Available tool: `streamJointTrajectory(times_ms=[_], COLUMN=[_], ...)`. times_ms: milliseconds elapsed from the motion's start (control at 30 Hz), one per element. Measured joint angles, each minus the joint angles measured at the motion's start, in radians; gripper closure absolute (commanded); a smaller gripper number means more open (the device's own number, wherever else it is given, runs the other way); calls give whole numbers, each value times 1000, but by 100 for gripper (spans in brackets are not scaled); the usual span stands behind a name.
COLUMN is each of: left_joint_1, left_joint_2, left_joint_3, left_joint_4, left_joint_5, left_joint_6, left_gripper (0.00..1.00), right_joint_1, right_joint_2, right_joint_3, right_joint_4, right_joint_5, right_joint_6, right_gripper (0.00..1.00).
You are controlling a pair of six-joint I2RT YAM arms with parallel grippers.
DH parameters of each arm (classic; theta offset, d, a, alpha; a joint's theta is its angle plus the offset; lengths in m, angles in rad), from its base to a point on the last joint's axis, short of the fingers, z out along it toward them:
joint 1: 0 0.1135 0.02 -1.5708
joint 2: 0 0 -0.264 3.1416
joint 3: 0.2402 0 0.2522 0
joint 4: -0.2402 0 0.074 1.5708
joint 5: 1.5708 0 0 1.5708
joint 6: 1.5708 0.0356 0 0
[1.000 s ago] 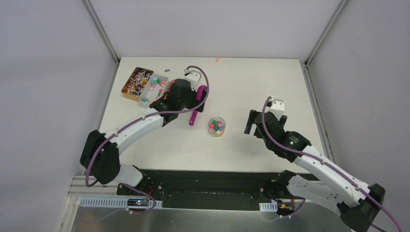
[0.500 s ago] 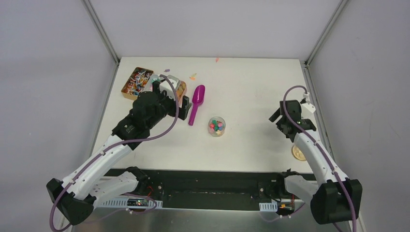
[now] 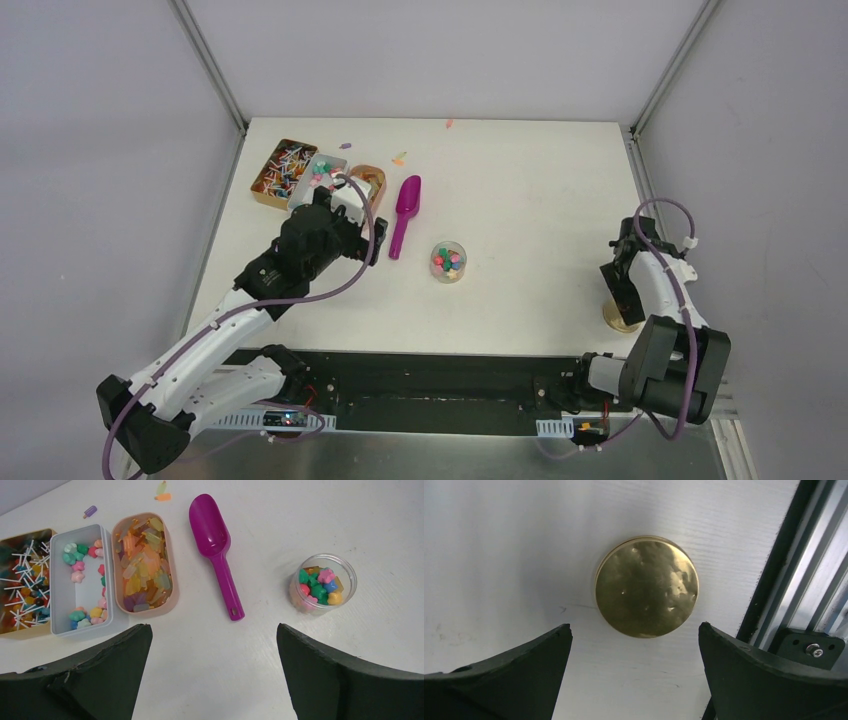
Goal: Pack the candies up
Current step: Pick up the bottle lid at the center of the board.
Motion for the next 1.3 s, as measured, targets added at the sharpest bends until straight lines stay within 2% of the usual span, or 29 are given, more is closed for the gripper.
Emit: streamJointTrajectory(times_ms=[200, 467, 1300], left_joint_1=[0, 0, 0], left_joint_2=[-39, -35, -16], left_joint_3=[-4, -23, -32], left_joint_4=[7, 8, 17], left_joint_5=[-33, -58, -75], left_joint_6=[1, 6, 28], left_gripper=[1, 1, 1], right_joint_1=[-90, -177, -188], right_joint_2=[-7, -34, 115], right_joint_3=[-4, -51, -55], right_joint_4=[-3, 90, 142], right_joint_5=[16, -8, -33], right_joint_6=[12, -18, 69], right_gripper=[0, 0, 2])
